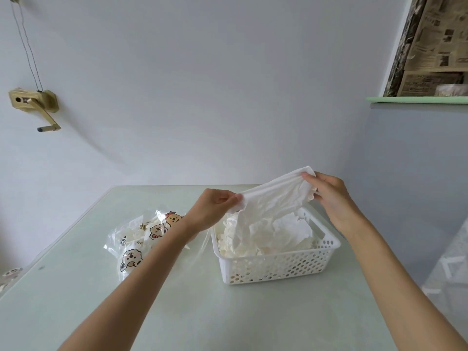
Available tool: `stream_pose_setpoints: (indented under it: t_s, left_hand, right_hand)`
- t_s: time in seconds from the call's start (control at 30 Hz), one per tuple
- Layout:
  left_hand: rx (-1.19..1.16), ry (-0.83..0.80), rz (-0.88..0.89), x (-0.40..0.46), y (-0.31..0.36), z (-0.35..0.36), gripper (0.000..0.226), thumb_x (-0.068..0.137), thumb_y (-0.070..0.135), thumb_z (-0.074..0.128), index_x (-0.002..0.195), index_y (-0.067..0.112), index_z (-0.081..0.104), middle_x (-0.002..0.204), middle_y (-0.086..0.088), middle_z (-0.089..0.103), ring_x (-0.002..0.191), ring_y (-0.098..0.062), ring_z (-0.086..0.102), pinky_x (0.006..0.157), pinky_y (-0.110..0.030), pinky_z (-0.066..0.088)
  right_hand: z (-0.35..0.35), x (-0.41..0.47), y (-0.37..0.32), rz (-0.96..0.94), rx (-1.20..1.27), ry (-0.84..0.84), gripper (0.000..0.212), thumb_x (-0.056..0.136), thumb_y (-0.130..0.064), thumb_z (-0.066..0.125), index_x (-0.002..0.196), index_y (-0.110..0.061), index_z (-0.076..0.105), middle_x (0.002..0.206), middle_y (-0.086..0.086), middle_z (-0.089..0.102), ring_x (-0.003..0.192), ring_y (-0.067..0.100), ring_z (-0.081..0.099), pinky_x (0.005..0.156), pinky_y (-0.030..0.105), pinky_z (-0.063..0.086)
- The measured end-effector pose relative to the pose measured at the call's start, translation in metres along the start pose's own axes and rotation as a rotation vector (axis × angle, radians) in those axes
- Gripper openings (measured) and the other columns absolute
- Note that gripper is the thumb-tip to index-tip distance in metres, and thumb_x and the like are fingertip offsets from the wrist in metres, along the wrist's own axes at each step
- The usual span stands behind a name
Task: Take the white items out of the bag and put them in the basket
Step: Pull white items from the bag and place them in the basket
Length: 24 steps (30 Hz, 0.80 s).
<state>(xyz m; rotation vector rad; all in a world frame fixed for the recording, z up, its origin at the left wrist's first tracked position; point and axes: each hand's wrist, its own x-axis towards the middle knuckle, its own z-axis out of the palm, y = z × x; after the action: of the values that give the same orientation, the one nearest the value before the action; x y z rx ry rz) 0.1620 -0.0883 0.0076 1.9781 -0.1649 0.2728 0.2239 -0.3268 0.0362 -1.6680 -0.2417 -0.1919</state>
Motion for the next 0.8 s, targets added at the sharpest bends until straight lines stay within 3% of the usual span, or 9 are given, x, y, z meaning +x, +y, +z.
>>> stream_pose_setpoints:
  t_s: [0.07, 0.13, 0.27, 0.37, 0.47, 0.63, 0.73, 0.8]
  left_hand:
    - [0.001, 0.106, 0.002, 0.004, 0.0, 0.005, 0.024, 0.098, 0.025, 0.053, 0.087, 0.012, 0.07, 0.08, 0.006, 0.068, 0.07, 0.004, 0.059, 0.069, -0.012, 0.043]
    - [-0.032, 0.22, -0.06, 0.009, 0.001, 0.012, 0.022, 0.096, 0.022, 0.051, 0.086, 0.012, 0.067, 0.08, 0.002, 0.063, 0.072, -0.008, 0.056, 0.069, -0.022, 0.041]
    - [-0.251, 0.42, -0.23, 0.023, 0.003, 0.026, 0.017, 0.087, 0.016, 0.046, 0.074, 0.013, 0.056, 0.072, -0.001, 0.054, 0.071, -0.022, 0.047, 0.068, -0.03, 0.037]
    - [-0.295, 0.516, -0.23, 0.031, 0.006, 0.037, 0.022, 0.092, 0.016, 0.039, 0.07, 0.014, 0.042, 0.066, 0.001, 0.042, 0.068, -0.023, 0.038, 0.067, -0.032, 0.033]
    - [-0.153, 0.596, -0.093, 0.03, 0.007, 0.042, 0.03, 0.098, 0.023, 0.036, 0.069, 0.015, 0.038, 0.064, 0.003, 0.038, 0.064, -0.021, 0.035, 0.059, -0.033, 0.028]
    - [0.271, 0.558, 0.106, 0.027, -0.006, 0.017, 0.027, 0.1, 0.039, 0.042, 0.092, 0.023, 0.062, 0.063, 0.007, 0.056, 0.068, -0.025, 0.054, 0.057, -0.031, 0.034]
    - [0.426, 0.441, 0.101, 0.033, -0.01, 0.008, 0.025, 0.097, 0.039, 0.047, 0.098, 0.028, 0.069, 0.08, 0.005, 0.065, 0.081, -0.022, 0.057, 0.064, -0.029, 0.037]
    - [0.544, 0.321, 0.04, 0.046, -0.02, 0.013, 0.025, 0.096, 0.038, 0.047, 0.102, 0.029, 0.07, 0.093, 0.0, 0.069, 0.091, -0.026, 0.059, 0.069, -0.03, 0.039]
  right_hand:
    - [0.01, -0.001, 0.002, -0.01, 0.052, 0.061, 0.03, 0.091, -0.021, 0.06, 0.096, 0.007, 0.064, 0.084, 0.012, 0.056, 0.08, 0.023, 0.05, 0.077, 0.035, 0.038]
    - [0.025, -0.004, 0.002, -0.028, 0.099, 0.134, 0.028, 0.089, -0.021, 0.058, 0.082, 0.006, 0.057, 0.073, 0.008, 0.047, 0.072, 0.021, 0.041, 0.067, 0.032, 0.033]
    - [0.059, -0.011, -0.001, -0.109, 0.091, 0.306, 0.034, 0.093, -0.014, 0.049, 0.062, -0.017, 0.035, 0.058, -0.005, 0.034, 0.056, 0.015, 0.03, 0.054, 0.028, 0.025]
    - [0.072, -0.012, -0.004, -0.189, 0.094, 0.396, 0.034, 0.095, -0.013, 0.044, 0.062, -0.018, 0.037, 0.058, -0.005, 0.037, 0.055, 0.015, 0.033, 0.055, 0.029, 0.028]
    - [0.07, -0.007, 0.002, -0.22, 0.066, 0.417, 0.029, 0.095, -0.014, 0.043, 0.066, -0.016, 0.044, 0.059, -0.005, 0.04, 0.055, 0.015, 0.036, 0.057, 0.028, 0.032]
    - [0.036, 0.007, 0.022, -0.342, -0.246, 0.272, 0.044, 0.094, -0.016, 0.052, 0.058, -0.018, 0.027, 0.054, -0.004, 0.024, 0.053, 0.013, 0.022, 0.054, 0.03, 0.019]
    - [0.016, 0.008, 0.038, -0.444, -0.489, 0.201, 0.047, 0.095, -0.022, 0.054, 0.057, -0.018, 0.025, 0.054, -0.001, 0.021, 0.054, 0.015, 0.02, 0.052, 0.032, 0.017]
    - [0.009, 0.016, 0.056, -0.41, -0.627, 0.156, 0.049, 0.095, -0.024, 0.054, 0.055, -0.02, 0.025, 0.05, -0.004, 0.022, 0.052, 0.017, 0.023, 0.051, 0.033, 0.02]
